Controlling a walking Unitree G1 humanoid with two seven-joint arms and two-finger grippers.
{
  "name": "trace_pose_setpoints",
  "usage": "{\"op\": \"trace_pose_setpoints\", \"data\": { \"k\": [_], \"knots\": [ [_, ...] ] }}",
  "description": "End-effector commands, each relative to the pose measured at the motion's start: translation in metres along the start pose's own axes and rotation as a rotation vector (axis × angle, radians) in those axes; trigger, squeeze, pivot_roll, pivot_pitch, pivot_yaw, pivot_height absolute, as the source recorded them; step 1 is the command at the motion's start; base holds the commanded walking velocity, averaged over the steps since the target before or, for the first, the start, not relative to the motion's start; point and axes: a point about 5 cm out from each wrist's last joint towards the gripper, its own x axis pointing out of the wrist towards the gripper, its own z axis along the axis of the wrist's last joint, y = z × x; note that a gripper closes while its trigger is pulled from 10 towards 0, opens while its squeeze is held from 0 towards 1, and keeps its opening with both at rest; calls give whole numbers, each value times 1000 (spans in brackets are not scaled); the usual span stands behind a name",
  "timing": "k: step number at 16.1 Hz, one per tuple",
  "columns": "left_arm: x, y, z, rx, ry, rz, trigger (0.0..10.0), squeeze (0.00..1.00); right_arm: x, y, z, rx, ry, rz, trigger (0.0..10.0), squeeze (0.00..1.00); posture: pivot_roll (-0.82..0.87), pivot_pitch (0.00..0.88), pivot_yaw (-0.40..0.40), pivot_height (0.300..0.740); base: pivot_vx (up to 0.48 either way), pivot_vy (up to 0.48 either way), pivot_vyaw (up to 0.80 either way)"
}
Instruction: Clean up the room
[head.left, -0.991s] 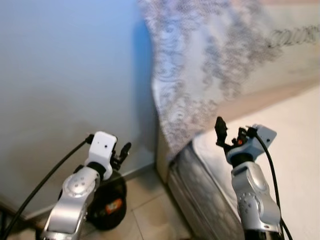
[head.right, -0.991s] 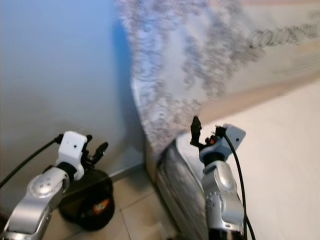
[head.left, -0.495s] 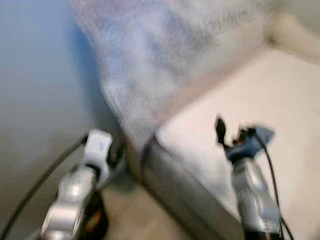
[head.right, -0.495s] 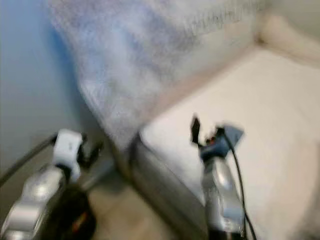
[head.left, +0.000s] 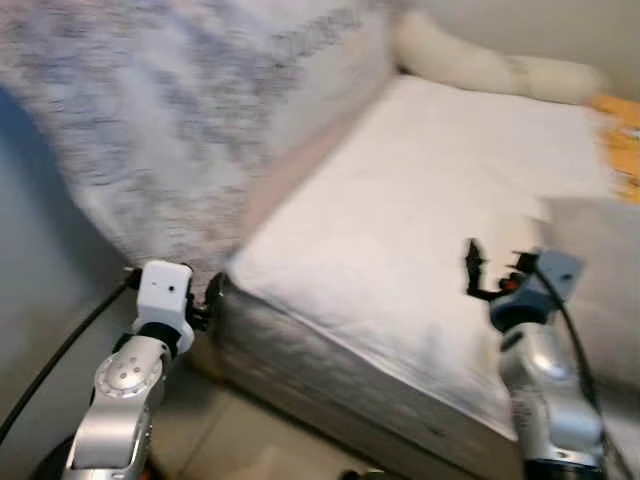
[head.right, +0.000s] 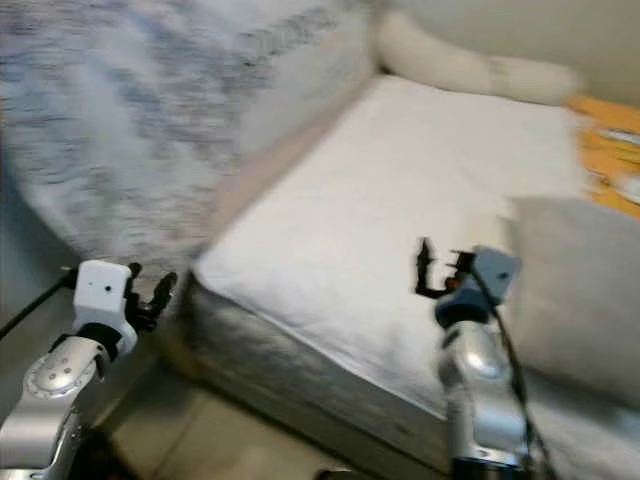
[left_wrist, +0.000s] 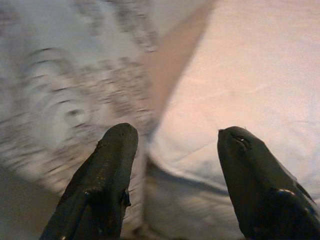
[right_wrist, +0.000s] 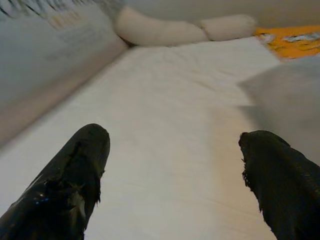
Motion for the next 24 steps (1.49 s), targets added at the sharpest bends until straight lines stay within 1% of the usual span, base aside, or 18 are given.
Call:
{"op": "trace_pose_setpoints", "data": {
  "k": [1,3,4,5,6,7,8,9,10,11,14,16,18,19,21,22,23,24],
  "knots": [
    [4,-4,10,-10,-50,-2,10000,0,-4,7,-3,-15,40,101,10000,0,92,0,-29,740,0,0,-800],
    [7,-11,15,-43,-70,5,10000,0,-11,17,-4,-27,45,197,10000,0,89,0,-19,740,0,0,-800],
    [8,-13,16,-52,-72,-1,10000,0,-12,21,-2,-109,38,204,10000,0,91,0,-14,740,0,0,-800],
    [9,-15,17,-49,-74,-7,10000,0,-13,29,0,-129,18,248,10000,0,93,0,-7,740,0,0,-800],
    [9,-16,17,-47,-75,-10,10000,0,-14,32,0,-109,17,262,10000,0,92,0,-4,740,0,0,-800],
    [10,-14,16,-36,-76,-2,10000,0,-12,38,4,-160,-51,218,10000,0,85,0,-1,740,0,0,-800],
    [11,-11,18,-32,-82,5,10000,0,-11,41,3,-105,-15,200,10000,0,87,0,-3,740,0,0,-800],
    [11,-9,19,-27,-85,9,10000,0,-13,43,1,-71,12,220,10000,0,87,0,-3,740,0,0,-788],
    [12,-8,20,-26,-86,17,10000,0,-14,40,-3,-59,33,202,10000,0,85,0,-6,740,0,0,-788],
    [12,-9,20,-34,-84,21,10000,0,-13,36,-6,-2,50,183,10000,0,82,0,-10,740,0,0,0],
    [13,-17,15,-46,-72,22,10000,0,-5,30,-8,1,72,176,10000,0,78,0,-32,740,0,-252,0],
    [17,-19,18,-48,-77,20,10000,0,-6,34,-7,-26,89,210,10000,0,64,0,-19,740,0,-255,0],
    [18,-21,17,-51,-72,23,10000,0,-6,29,-11,-38,95,183,10000,0,59,0,-8,740,0,-255,0],
    [18,-22,17,-49,-70,17,10000,0,-5,30,-13,-32,100,176,10000,0,60,0,-7,740,0,-255,0],
    [18,-19,18,-43,-73,23,10000,0,-2,38,-11,-2,92,185,10000,0,74,0,-20,740,0,-251,0],
    [19,-17,19,-37,-74,33,10000,0,-2,40,-13,-38,98,188,10000,0,73,0,-17,740,0,-247,0],
    [19,-16,19,-34,-74,37,10000,0,-3,39,-15,-36,106,188,10000,0,74,0,-14,740,0,-247,0],
    [20,-16,19,-33,-74,37,10000,0,-3,34,-16,-5,110,166,10000,0,72,0,-7,740,0,-251,0]
  ]
}}
